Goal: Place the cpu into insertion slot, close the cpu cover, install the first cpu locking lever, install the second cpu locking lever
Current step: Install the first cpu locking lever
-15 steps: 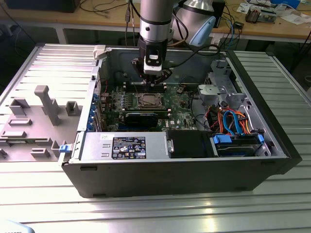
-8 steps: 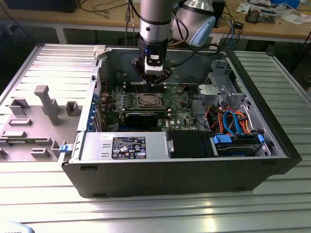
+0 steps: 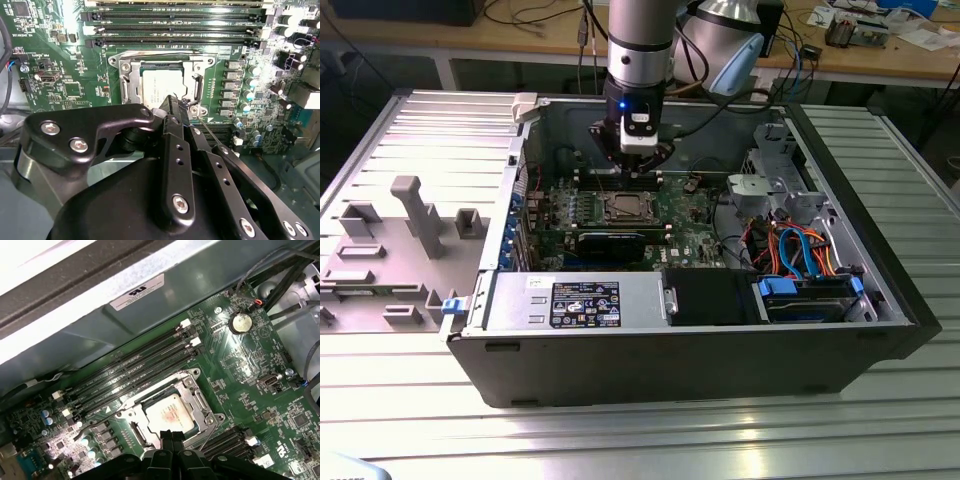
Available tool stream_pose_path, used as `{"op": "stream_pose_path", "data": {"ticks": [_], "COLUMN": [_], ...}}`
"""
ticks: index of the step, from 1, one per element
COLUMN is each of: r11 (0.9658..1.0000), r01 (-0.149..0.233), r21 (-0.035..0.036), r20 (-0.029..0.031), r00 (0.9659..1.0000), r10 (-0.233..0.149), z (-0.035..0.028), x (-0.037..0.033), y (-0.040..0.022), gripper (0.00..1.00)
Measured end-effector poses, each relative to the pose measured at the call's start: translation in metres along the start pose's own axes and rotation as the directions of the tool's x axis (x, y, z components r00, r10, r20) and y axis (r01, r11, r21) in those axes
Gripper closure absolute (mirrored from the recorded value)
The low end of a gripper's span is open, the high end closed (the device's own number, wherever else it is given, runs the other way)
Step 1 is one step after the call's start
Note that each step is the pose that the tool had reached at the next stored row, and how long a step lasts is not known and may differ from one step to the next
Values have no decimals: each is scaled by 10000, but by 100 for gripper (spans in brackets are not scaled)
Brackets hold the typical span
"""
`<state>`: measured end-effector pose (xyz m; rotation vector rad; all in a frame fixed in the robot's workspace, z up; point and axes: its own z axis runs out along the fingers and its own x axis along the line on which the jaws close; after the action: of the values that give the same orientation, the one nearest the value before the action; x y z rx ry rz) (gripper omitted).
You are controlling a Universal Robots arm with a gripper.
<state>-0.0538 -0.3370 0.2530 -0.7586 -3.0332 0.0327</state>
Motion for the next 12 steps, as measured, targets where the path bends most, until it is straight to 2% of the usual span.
{"op": "stream_pose_path", "data": {"ticks": [12], "r11": [9984], "r01": [565], "r21": [6], "r20": [13], "r00": [9984], "r10": [-565], "z": [0], "x": [0], "y": [0], "gripper": [89]}}
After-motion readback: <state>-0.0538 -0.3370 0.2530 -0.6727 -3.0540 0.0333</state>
